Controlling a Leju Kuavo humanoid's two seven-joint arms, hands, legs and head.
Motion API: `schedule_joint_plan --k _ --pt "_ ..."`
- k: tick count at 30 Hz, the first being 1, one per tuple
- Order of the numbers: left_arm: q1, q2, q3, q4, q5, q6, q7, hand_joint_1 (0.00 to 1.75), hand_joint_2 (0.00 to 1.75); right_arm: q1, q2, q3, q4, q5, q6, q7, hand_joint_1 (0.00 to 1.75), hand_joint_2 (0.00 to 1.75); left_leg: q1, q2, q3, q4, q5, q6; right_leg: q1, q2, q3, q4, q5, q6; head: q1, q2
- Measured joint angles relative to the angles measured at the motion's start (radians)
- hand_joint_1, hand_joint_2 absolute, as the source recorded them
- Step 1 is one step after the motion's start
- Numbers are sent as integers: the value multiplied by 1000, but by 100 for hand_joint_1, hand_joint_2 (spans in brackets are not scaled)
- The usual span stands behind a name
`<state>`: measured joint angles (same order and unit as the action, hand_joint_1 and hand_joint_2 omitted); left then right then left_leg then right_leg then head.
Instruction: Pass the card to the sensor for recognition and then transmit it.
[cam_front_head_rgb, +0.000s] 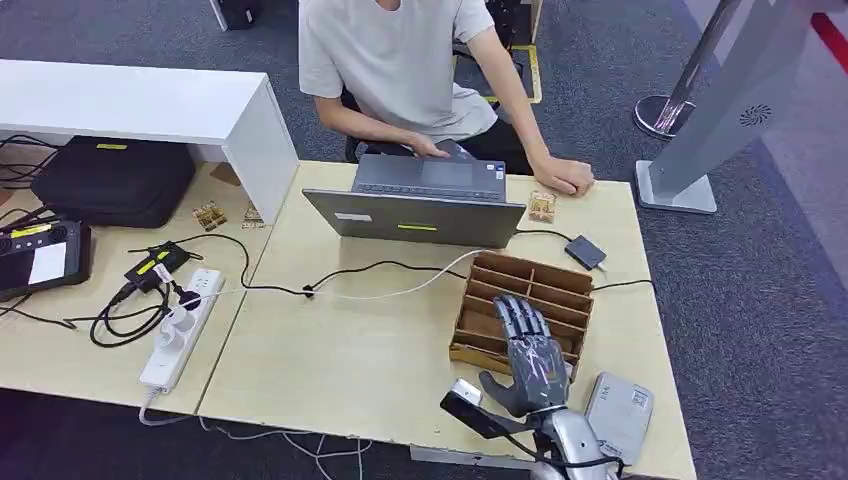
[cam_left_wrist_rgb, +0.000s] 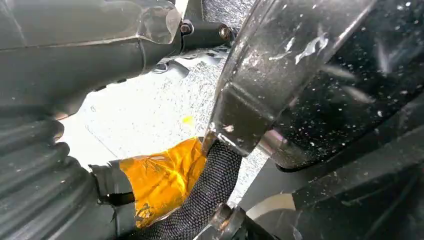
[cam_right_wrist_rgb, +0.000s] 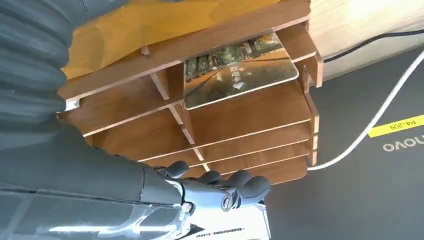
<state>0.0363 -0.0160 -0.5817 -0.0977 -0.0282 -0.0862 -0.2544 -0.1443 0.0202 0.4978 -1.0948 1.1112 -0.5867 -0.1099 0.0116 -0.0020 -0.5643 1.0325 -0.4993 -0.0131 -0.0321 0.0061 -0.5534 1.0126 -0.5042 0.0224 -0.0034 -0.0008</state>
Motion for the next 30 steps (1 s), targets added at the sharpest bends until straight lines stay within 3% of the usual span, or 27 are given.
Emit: schedule_joint_plan --k 23,24,25,26,30 --pt "-1 -2 0 2 0 1 0 0 175 12 9 19 -38 0 15 -5 0 175 0 0 0 0 0 0 0 0 0 0 0 0 0 0" --pt "-1 -2 0 2 0 1 0 0 175 12 9 19 -38 0 15 -5 30 175 0 0 0 0 0 0 0 0 0 0 0 0 0 0" --pt "-1 -2 0 2 0 1 0 0 175 13 9 19 -38 0 15 -5 30 175 0 0 0 0 0 0 0 0 0 0 0 0 0 0" --pt "-1 -2 0 2 0 1 0 0 175 13 9 20 -38 0 15 -5 175 175 0 0 0 0 0 0 0 0 0 0 0 0 0 0" --pt "-1 -2 0 2 -2 1 0 0 175 13 10 22 -35 -15 18 -15 175 175 0 0 0 0 0 0 0 0 0 0 0 0 0 0"
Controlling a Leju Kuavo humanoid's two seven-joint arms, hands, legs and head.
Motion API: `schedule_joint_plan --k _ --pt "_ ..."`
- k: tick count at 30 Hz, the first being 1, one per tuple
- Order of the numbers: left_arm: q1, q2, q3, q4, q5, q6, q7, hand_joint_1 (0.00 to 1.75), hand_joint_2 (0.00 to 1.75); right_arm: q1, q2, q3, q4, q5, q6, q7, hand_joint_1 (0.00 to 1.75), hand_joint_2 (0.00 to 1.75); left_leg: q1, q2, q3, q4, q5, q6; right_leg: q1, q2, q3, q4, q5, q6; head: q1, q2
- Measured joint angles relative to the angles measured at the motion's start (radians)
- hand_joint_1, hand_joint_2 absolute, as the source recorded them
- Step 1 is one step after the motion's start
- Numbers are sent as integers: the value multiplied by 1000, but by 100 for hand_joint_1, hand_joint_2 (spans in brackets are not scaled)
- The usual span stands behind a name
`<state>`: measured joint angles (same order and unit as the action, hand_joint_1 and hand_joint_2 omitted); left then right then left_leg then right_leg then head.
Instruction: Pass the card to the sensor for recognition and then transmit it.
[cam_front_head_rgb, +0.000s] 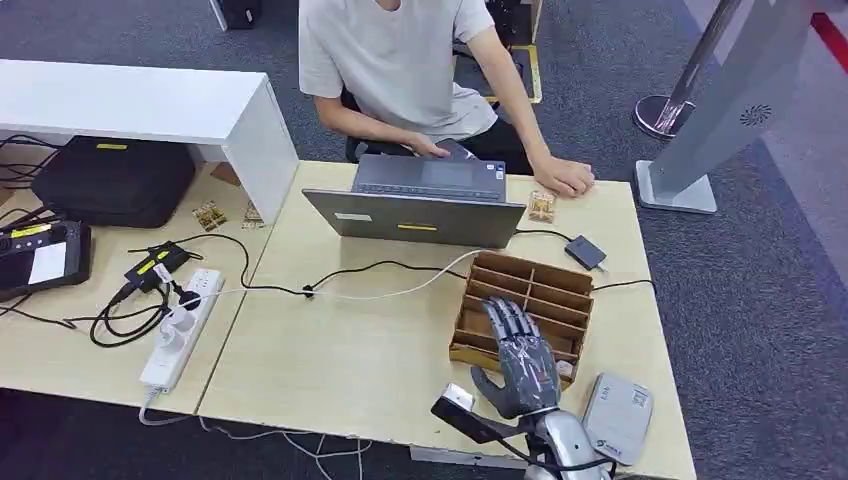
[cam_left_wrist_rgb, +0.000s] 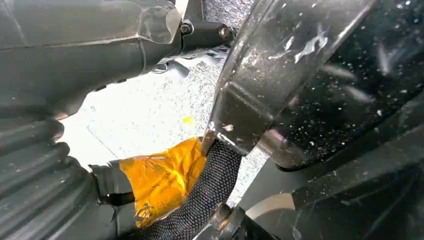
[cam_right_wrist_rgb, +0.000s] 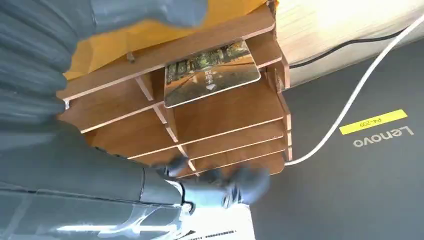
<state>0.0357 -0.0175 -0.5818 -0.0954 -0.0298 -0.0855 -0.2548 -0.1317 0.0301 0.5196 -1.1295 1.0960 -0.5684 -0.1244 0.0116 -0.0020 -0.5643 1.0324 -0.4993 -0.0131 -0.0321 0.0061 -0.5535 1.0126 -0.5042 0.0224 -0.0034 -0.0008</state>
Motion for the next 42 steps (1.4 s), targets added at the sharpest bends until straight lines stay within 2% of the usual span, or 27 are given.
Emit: schedule_joint_plan --k 25,30,36,42 --pt "1 0 0 5 -17 0 -21 0 175 0 0 0 8 -32 7 -14 175 175 0 0 0 0 0 0 0 0 0 0 0 0 0 0" --pt "2 -2 0 5 -15 22 -20 0 175 0 0 -1 7 -43 17 -14 175 175 0 0 0 0 0 0 0 0 0 0 0 0 0 0" --pt "2 -3 0 6 -17 24 -16 0 175 -18 -2 -16 -37 -153 74 -39 175 175 0 0 0 0 0 0 0 0 0 0 0 0 0 0" --pt "1 0 0 5 -26 20 -12 0 175 -123 -14 -62 -111 -196 113 -34 175 175 0 0 0 0 1 -1 0 0 0 0 1 -1 0 0"
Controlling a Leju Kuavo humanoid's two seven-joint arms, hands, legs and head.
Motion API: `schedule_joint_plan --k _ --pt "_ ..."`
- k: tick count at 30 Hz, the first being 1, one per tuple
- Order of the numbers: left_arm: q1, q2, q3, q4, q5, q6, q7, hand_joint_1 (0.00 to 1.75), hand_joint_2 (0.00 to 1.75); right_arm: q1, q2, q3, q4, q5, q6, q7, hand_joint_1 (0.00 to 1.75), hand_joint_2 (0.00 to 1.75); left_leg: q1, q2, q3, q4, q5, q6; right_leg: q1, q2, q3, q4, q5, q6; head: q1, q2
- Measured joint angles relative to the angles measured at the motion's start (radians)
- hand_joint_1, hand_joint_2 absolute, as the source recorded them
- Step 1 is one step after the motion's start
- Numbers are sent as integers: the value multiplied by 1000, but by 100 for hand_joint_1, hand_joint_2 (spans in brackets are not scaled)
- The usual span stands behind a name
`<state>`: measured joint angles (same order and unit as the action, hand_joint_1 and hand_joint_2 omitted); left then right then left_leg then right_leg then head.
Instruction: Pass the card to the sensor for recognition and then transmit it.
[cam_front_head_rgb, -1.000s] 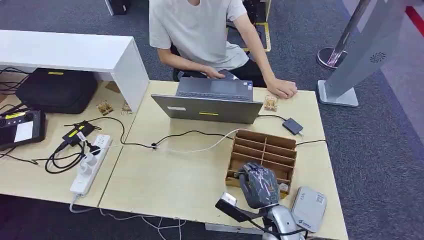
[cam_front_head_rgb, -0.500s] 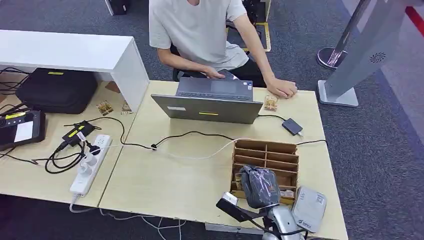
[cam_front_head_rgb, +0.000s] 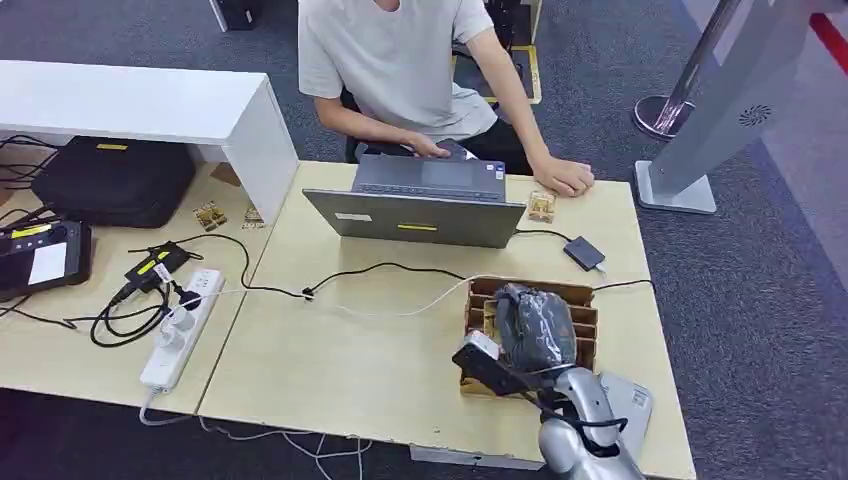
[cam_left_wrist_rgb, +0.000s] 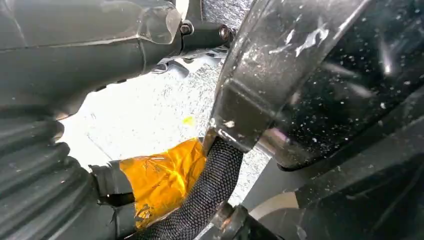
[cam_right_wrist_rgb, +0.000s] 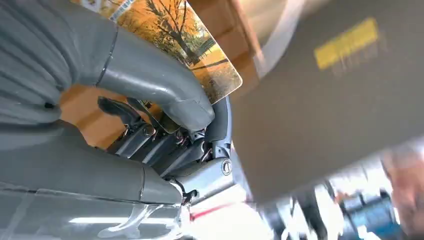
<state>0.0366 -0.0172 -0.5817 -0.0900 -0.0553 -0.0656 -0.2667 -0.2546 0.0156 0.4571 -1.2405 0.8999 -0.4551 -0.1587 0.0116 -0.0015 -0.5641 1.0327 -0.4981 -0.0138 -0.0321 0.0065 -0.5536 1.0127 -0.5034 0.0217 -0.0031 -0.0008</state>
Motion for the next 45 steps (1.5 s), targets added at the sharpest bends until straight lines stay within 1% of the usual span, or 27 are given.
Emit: schedule_joint_plan --k 7,11,16,19,22,24,27,30,34,38,39,42,45 --pt "-4 2 0 0 -6 -8 13 0 175 -109 -11 -34 -60 -10 33 17 175 175 0 0 0 0 0 0 0 0 0 0 0 0 0 0" --pt "-5 3 0 -3 -12 -13 13 0 175 -173 -19 -38 -60 -14 57 32 175 175 0 0 0 0 0 0 0 0 0 0 0 0 0 0" --pt "-5 8 0 -8 -17 -23 16 0 175 -280 -29 -41 -45 2 79 74 175 175 0 0 0 0 0 0 0 0 0 1 0 0 0 0" --pt "-7 13 0 -14 -27 -31 22 0 175 -379 -35 -41 15 58 81 123 175 175 0 1 0 0 1 0 0 1 0 1 1 0 0 0" --pt "-10 15 -2 -23 -35 -38 32 0 175 -489 -36 -39 110 136 77 173 175 175 0 0 0 1 2 1 0 0 0 1 1 0 0 0" --pt "-10 18 -6 -29 -41 -42 33 0 175 -558 -35 -35 185 200 58 202 175 175 0 0 0 1 2 1 0 0 0 1 1 0 0 0" --pt "-11 19 -11 -34 -45 -44 36 0 175 -630 -34 -22 289 298 16 246 175 175 0 0 0 1 2 1 0 0 0 1 1 0 0 0" --pt "-14 19 -15 -37 -46 -48 46 0 175 -681 -28 8 384 397 10 288 175 175 0 0 0 1 2 1 0 0 0 1 1 0 0 0" --pt "-16 19 -16 -40 -46 -48 48 0 175 -716 -17 31 458 418 10 301 175 175 0 -1 0 1 2 1 0 0 0 1 1 0 0 0" --pt "-15 19 -16 -40 -44 -49 49 0 175 -724 -10 41 496 421 8 301 175 175 0 -1 -1 1 2 1 0 0 0 1 1 0 0 0" --pt "-16 18 -16 -40 -44 -50 50 0 175 -724 -6 42 502 425 7 300 0 175 0 -1 -1 1 2 1 0 0 0 1 1 0 0 0" --pt "-16 18 -16 -41 -47 -47 52 0 175 -724 6 49 518 441 7 299 0 175 0 -1 -1 1 2 1 0 0 -1 1 1 0 0 0" --pt "-17 15 -18 -43 -50 -29 67 0 175 -721 12 60 528 452 8 301 0 175 0 0 -1 1 2 1 0 0 -1 1 1 0 0 0"
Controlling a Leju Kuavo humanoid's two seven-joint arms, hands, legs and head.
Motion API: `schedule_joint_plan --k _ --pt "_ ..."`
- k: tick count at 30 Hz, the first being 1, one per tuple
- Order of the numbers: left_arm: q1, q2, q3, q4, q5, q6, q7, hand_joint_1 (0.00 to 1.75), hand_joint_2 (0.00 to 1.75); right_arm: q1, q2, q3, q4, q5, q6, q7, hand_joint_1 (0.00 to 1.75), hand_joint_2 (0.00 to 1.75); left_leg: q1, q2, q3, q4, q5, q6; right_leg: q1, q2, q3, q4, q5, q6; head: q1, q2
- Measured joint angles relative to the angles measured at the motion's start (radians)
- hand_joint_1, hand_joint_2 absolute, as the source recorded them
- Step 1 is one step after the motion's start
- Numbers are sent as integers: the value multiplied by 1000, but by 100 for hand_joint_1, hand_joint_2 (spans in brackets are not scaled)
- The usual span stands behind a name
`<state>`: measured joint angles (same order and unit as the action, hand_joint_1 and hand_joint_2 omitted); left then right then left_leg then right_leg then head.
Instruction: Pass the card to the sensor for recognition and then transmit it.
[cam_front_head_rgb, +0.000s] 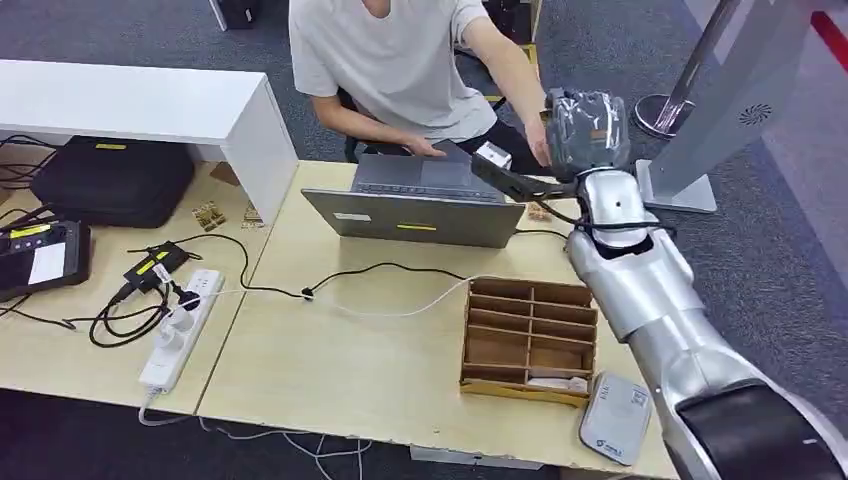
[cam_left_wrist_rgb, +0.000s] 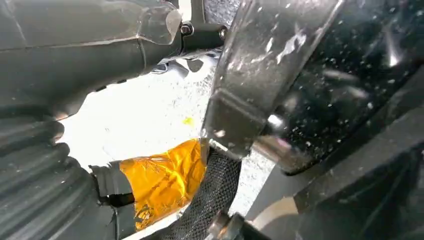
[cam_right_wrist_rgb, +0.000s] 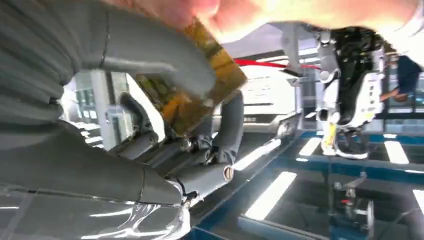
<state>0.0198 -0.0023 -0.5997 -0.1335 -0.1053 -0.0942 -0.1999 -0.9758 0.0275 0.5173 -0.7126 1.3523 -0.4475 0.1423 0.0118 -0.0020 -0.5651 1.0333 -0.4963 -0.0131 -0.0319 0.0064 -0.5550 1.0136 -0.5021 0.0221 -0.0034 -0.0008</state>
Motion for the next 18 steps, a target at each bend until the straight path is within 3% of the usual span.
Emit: schedule_joint_plan --k 3,7,10,16,18 --pt "0 -3 0 -1 7 0 11 0 175 1 0 4 5 27 11 20 0 175 0 -1 0 0 0 0 0 0 0 0 0 0 0 0" --pt "0 -5 0 -1 25 -1 18 0 175 2 -20 9 28 152 55 119 0 175 0 -1 0 0 0 0 0 0 0 0 0 0 0 0" --pt "0 -5 0 -1 32 0 20 0 175 4 -64 16 65 202 59 191 0 175 0 -1 0 1 0 0 0 -1 0 -1 0 0 0 0" --pt "8 -8 0 -1 51 14 20 0 175 27 -259 98 139 204 42 377 0 175 0 -10 -4 4 0 1 0 -10 0 -3 0 1 0 0" --pt "9 -10 0 -1 53 20 20 0 175 55 -360 127 175 204 40 419 0 175 0 -13 -5 5 -1 2 0 -13 3 -4 0 2 1 0"
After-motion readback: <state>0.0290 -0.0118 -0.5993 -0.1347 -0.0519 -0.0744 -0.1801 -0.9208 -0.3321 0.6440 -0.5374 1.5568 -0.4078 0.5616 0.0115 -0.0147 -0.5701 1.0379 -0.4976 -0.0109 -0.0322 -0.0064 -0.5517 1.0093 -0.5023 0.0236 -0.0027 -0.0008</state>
